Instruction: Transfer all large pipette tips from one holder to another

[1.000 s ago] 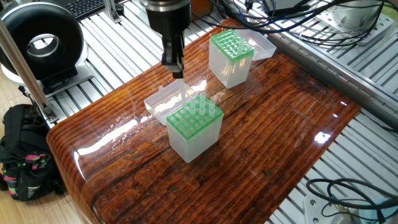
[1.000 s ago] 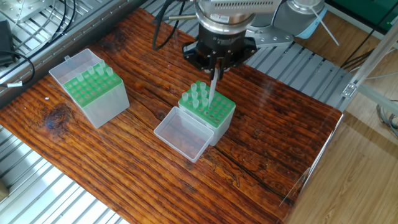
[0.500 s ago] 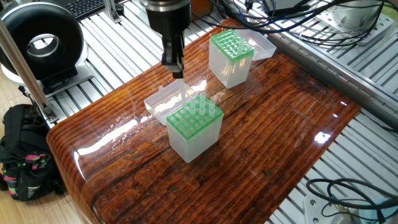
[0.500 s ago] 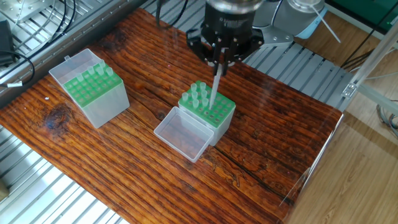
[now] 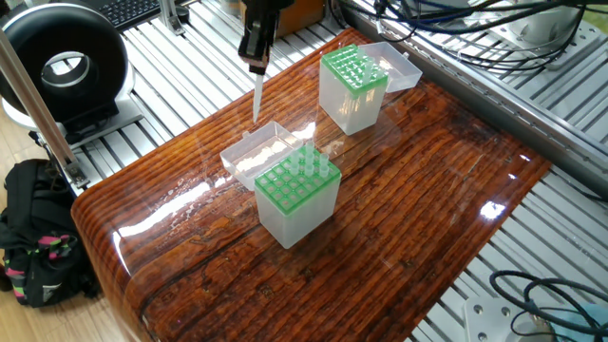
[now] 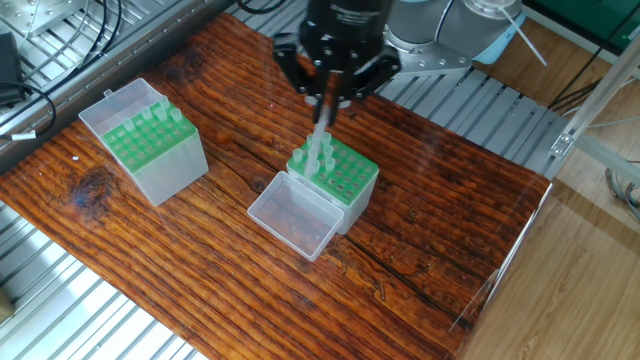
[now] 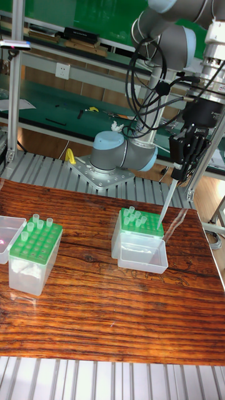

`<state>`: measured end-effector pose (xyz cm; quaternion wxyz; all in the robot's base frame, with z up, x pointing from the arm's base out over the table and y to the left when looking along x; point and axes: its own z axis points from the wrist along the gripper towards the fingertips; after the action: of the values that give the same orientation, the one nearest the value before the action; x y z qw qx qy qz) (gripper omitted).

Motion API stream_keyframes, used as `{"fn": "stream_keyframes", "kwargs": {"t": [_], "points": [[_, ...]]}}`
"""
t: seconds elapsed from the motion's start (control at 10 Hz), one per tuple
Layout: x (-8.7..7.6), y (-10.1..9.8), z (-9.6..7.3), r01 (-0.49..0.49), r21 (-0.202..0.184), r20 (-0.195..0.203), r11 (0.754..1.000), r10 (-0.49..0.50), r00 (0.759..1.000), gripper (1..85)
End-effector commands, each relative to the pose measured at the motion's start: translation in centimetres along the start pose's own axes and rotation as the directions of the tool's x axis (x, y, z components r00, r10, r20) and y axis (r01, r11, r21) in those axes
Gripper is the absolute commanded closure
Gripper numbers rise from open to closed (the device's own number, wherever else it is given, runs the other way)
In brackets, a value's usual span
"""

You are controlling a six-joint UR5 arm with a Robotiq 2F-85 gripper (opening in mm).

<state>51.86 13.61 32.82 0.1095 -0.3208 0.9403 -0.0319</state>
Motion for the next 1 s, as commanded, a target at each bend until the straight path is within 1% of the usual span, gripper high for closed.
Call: {"fn": "stream_keyframes", "kwargs": {"t": [0.0, 0.1, 0.2, 0.3, 0.4, 0.5, 0.6, 0.7, 0.8, 0.9], "points": [[-0.4, 0.4, -0.2, -0.107, -0.037, 0.019, 0.994, 0.108, 0.994, 71.3], [-0.2, -0.1, -0.2, -0.168, -0.02, 0.01, 0.986, 0.168, 0.986, 74.3], [0.4, -0.2, -0.2, -0.173, -0.01, -0.01, 0.985, 0.173, 0.985, 76.0], [0.7, -0.6, -0.2, -0.172, 0.006, -0.018, 0.985, 0.172, 0.985, 76.0], [0.7, -0.6, -0.2, -0.201, 0.006, -0.021, 0.98, 0.201, 0.979, 78.3], [0.7, -0.6, -0.2, -0.192, 0.006, -0.021, 0.981, 0.192, 0.981, 80.0], [0.5, -2.1, -0.5, -0.172, -0.011, -0.03, 0.985, 0.171, 0.985, 80.0], [0.3, -4.7, -0.5, -0.139, -0.031, -0.037, 0.99, 0.137, 0.99, 80.0], [-0.1, -7.8, 0.1, -0.094, -0.053, -0.03, 0.994, 0.092, 0.995, 79.7], [-0.1, -9.6, 0.8, -0.07, -0.065, -0.03, 0.995, 0.068, 0.997, 79.0]]}}
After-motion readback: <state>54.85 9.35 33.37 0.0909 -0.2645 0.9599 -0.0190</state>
